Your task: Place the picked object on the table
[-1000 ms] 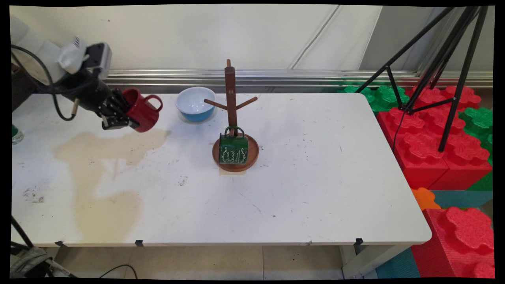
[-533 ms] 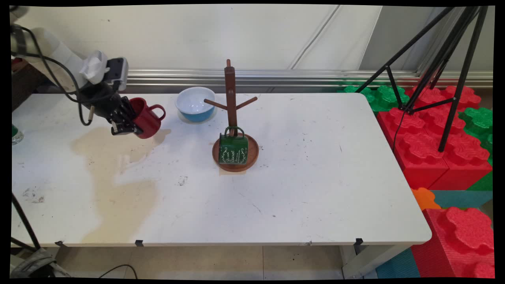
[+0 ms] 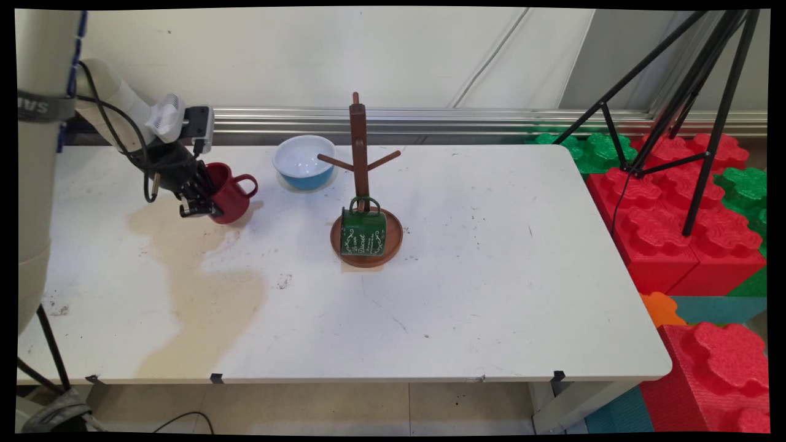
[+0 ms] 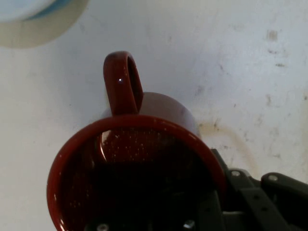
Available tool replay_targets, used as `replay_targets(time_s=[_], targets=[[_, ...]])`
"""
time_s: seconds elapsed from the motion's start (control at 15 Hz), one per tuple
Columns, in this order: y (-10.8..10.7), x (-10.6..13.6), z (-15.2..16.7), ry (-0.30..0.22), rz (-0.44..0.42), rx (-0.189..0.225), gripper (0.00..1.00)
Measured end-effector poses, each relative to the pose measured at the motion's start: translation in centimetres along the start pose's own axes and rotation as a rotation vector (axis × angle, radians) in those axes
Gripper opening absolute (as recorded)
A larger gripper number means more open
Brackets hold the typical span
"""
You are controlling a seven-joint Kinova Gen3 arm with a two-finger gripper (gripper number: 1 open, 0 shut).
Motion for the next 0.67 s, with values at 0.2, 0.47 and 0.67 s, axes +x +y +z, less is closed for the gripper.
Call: replay_targets(time_s=[0.2,0.47,0.67], targets=[[-0.3,0.1,0.8,-0.017,0.007,-0.002,0.0],[-0.5,0.3,1.7,-0.031,0.01,-0.008,0.0],[-0.5,0.3,2.2,-0.04,0.007,-0.015,0.0]])
